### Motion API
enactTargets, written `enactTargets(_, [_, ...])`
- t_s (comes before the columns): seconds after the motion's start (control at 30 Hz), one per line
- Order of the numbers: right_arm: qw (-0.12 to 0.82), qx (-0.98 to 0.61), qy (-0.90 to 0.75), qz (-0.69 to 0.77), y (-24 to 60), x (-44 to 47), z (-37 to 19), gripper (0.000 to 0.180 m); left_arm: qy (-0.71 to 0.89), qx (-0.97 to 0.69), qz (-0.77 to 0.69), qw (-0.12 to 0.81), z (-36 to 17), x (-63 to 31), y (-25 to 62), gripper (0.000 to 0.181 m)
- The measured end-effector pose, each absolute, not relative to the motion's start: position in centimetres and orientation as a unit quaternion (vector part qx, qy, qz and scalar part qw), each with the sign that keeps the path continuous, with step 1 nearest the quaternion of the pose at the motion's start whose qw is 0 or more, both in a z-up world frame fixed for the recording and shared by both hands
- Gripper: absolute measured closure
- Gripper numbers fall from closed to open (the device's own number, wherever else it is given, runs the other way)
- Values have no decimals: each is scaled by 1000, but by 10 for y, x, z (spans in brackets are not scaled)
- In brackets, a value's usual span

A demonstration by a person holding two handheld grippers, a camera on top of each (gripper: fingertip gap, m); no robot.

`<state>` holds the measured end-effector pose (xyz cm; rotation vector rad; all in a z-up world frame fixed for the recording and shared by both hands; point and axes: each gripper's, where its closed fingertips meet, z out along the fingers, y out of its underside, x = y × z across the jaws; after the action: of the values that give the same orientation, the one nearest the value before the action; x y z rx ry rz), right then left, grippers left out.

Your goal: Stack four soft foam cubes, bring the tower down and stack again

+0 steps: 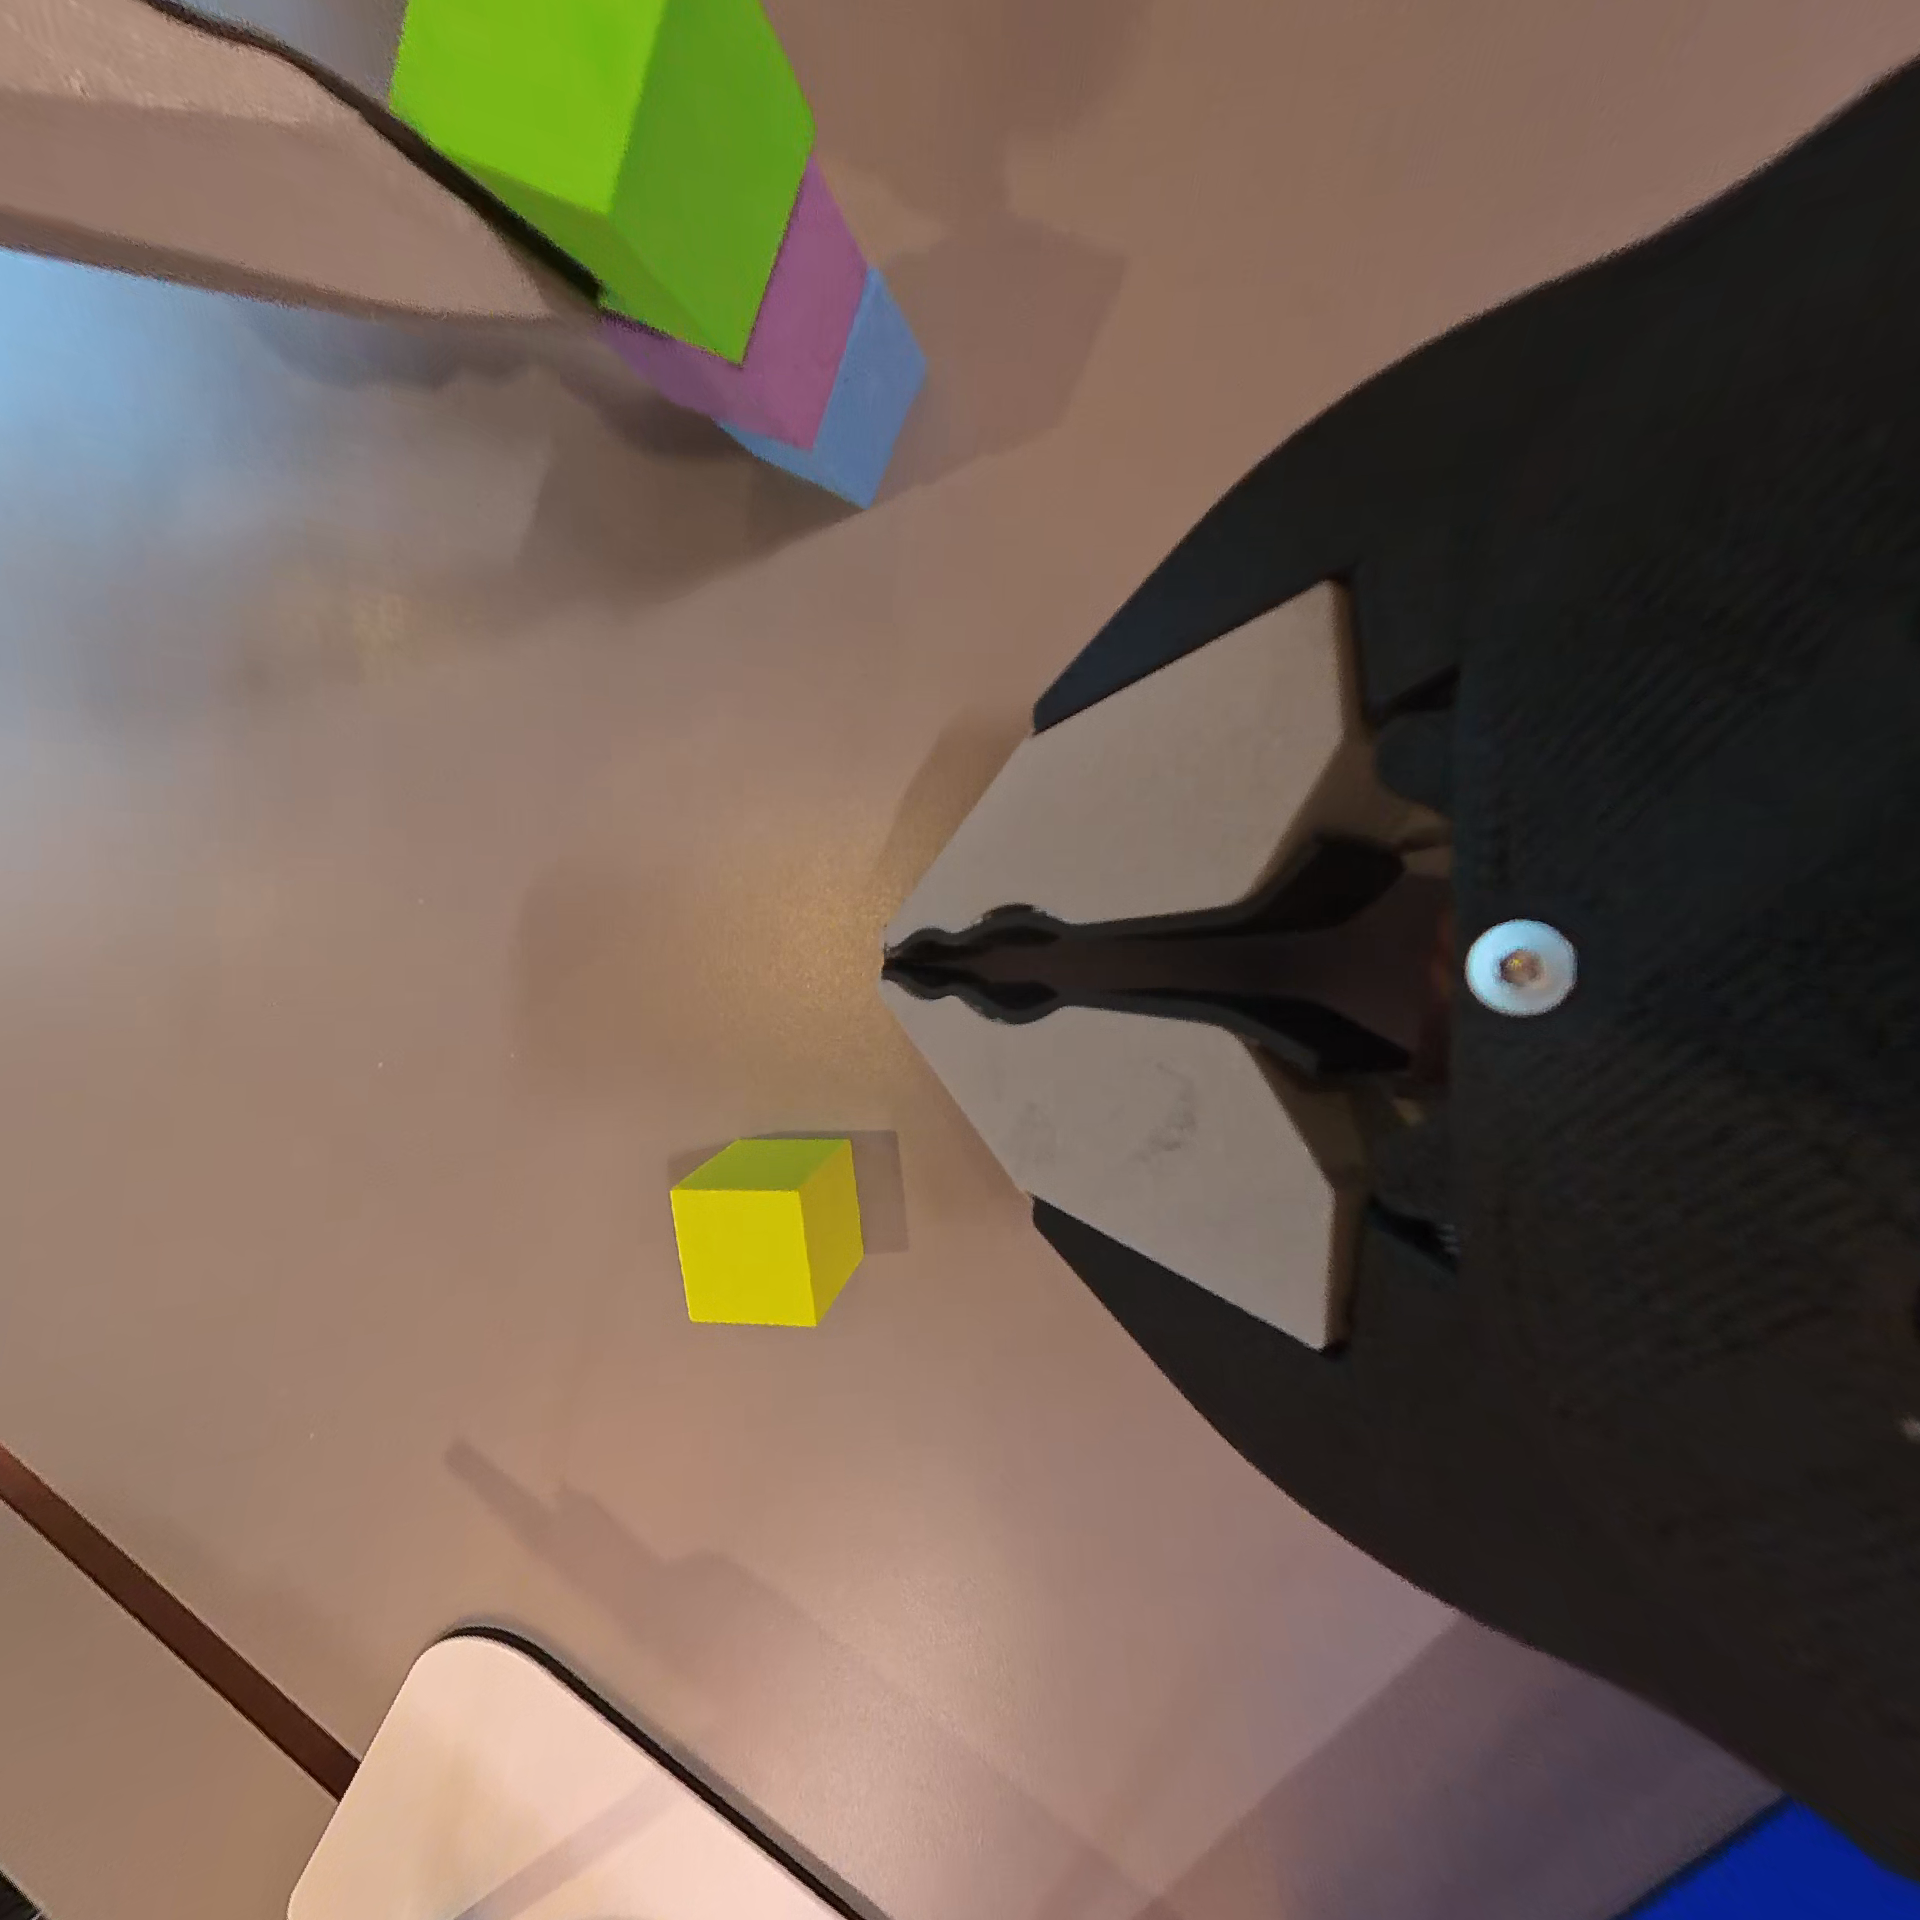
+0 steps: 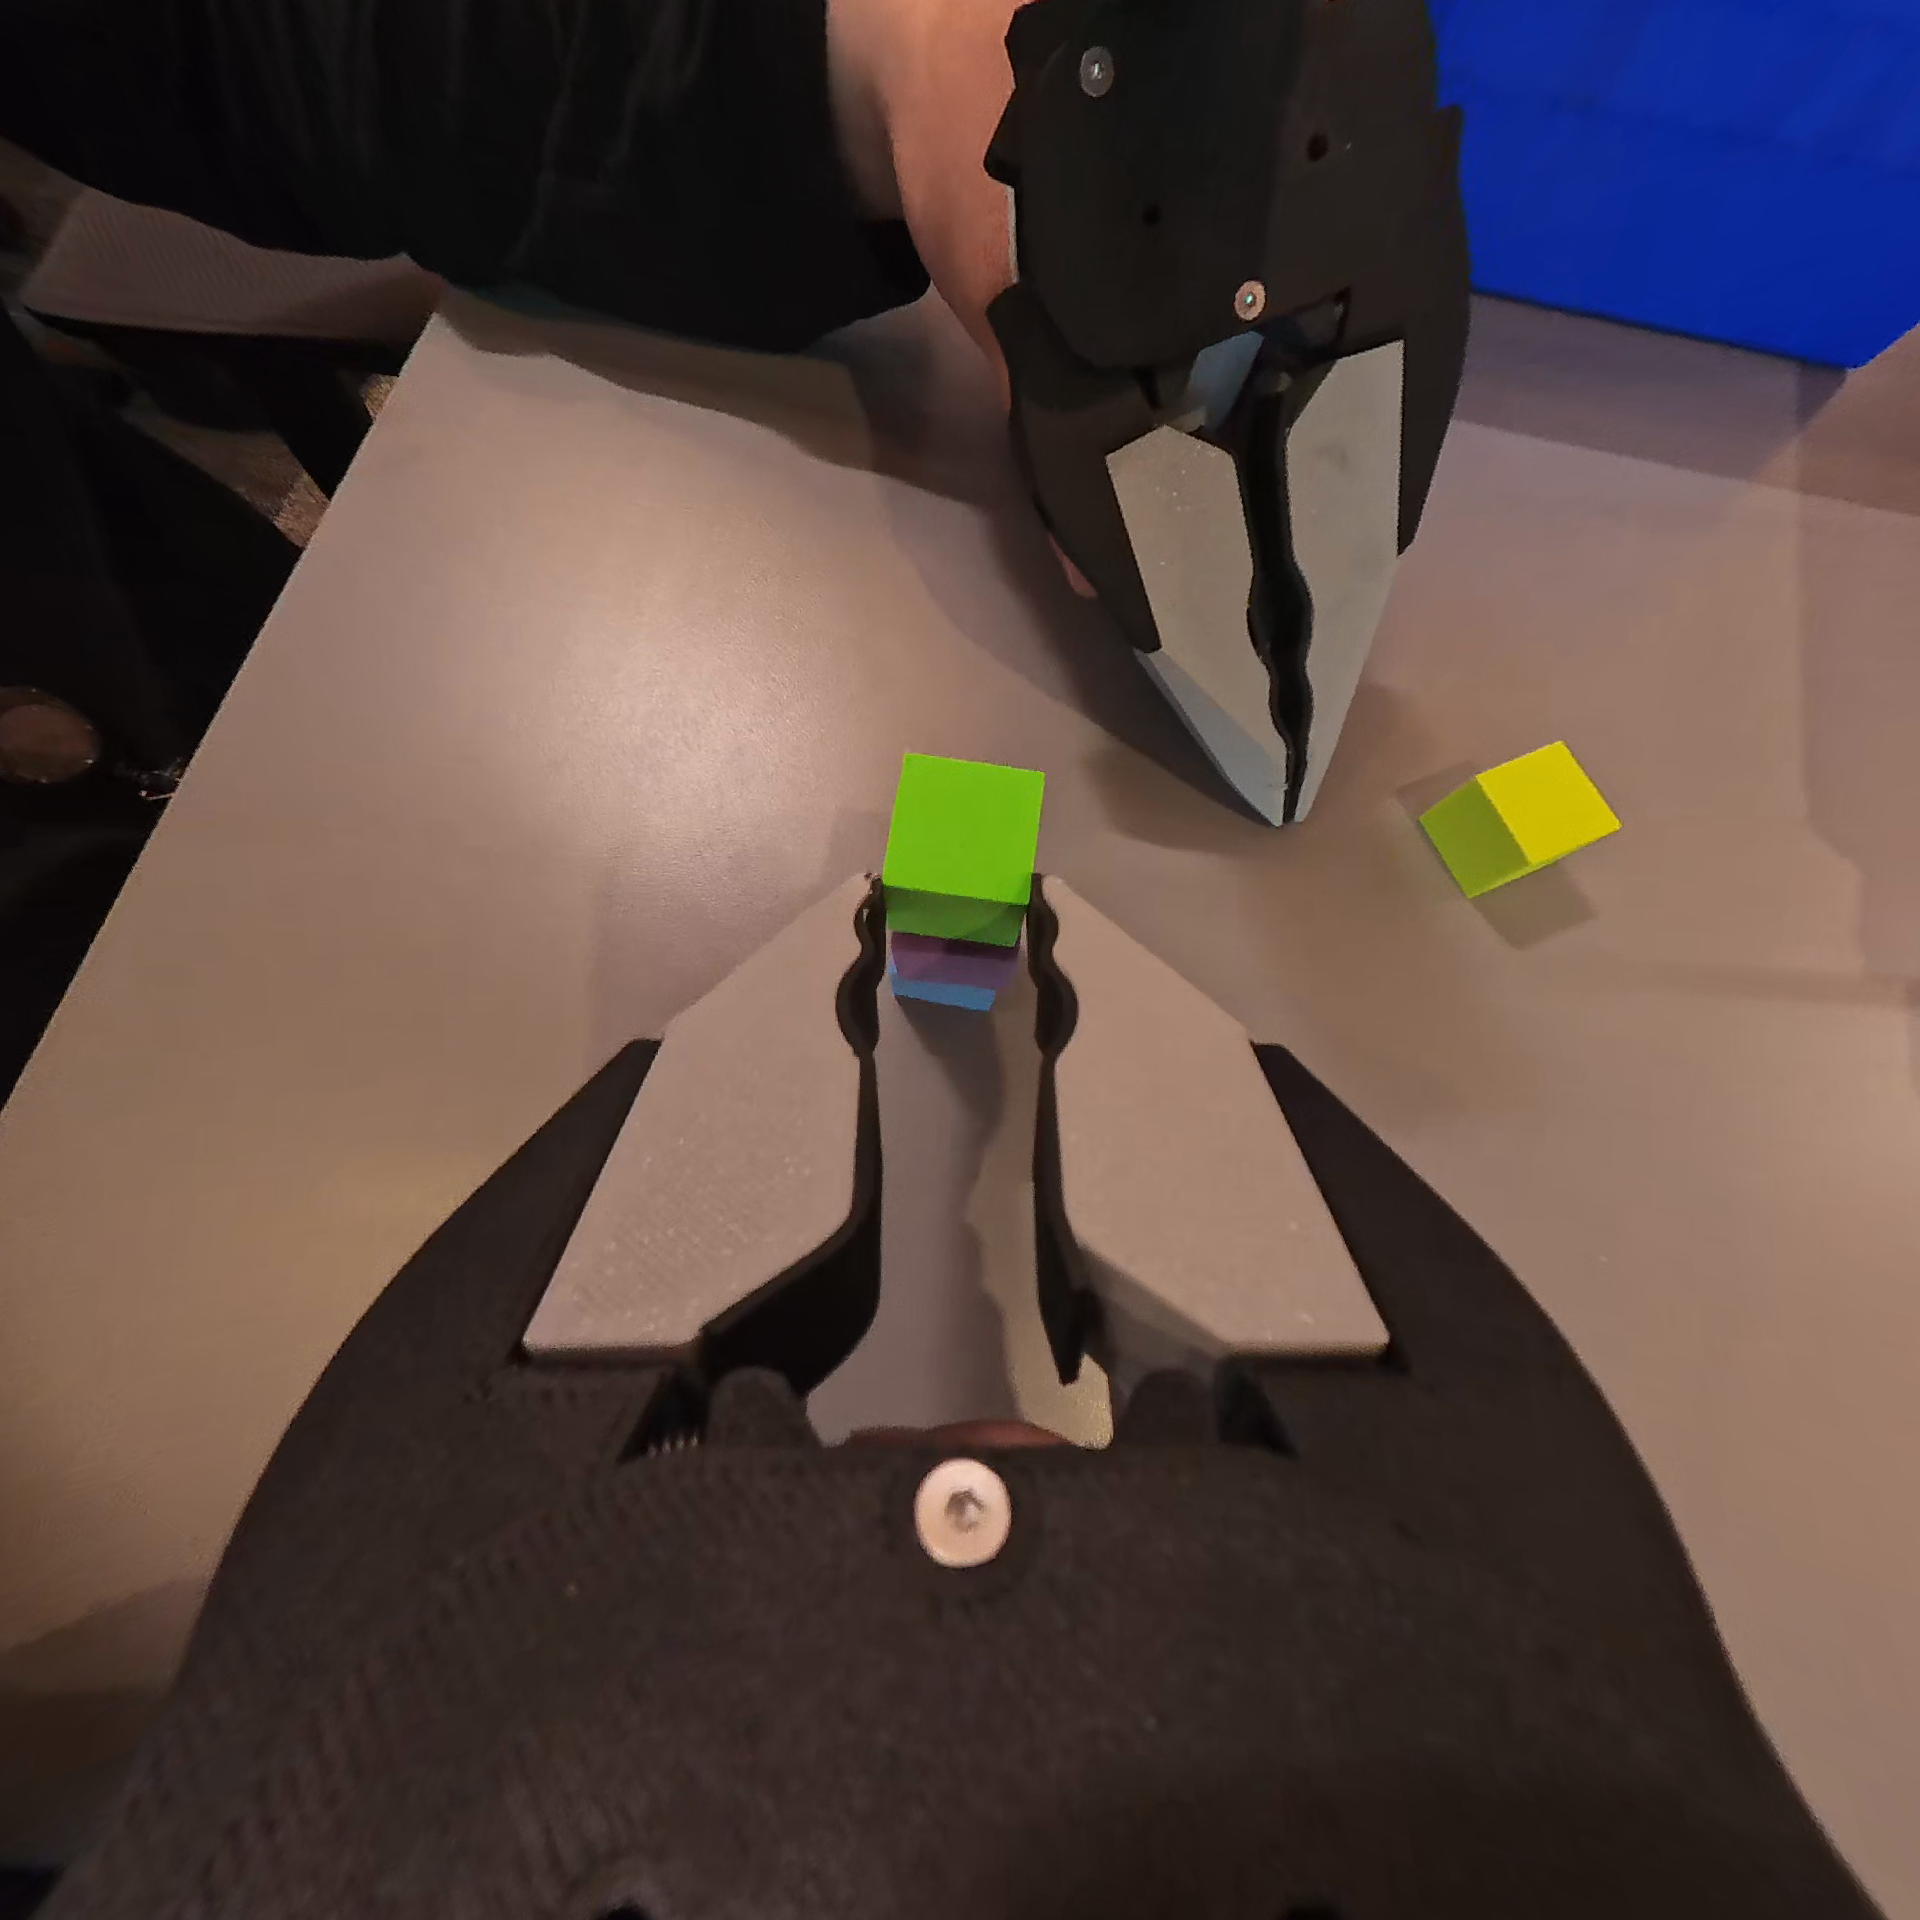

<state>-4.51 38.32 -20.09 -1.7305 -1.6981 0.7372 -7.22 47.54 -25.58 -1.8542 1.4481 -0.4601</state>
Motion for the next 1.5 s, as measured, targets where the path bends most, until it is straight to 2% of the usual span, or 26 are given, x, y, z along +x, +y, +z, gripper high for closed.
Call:
enactTargets(0.63, [305,-653,-636,274,383,-42,-201,155,564,-719,-176,366,-256,-72,475,181])
enactTargets(0.8, [307,-666,-621,277,387,-42,-204,131,564,-719,-175,366,-256,-72,475,181])
enactTargets(1.0, [339,-660,-575,345,388,-38,-188,127,559,-723,-172,369,-255,-72,477,180])
enactTargets(1.13, [386,-649,-500,423,401,-25,-167,128,535,-738,-171,374,-254,-73,485,164])
enactTargets(1.27, [423,-648,-421,473,422,-7,-159,128,495,-765,-176,372,-253,-75,497,133])
enactTargets(1.37, [423,-662,-402,471,432,-2,-168,128,458,-791,-186,359,-255,-77,508,116])
enactTargets(1.43, [425,-676,-403,447,437,0,-176,128,442,-802,-194,352,-256,-78,513,113])
enactTargets(1.5, [428,-687,-408,422,441,0,-183,129,432,-806,-195,355,-256,-76,519,126])
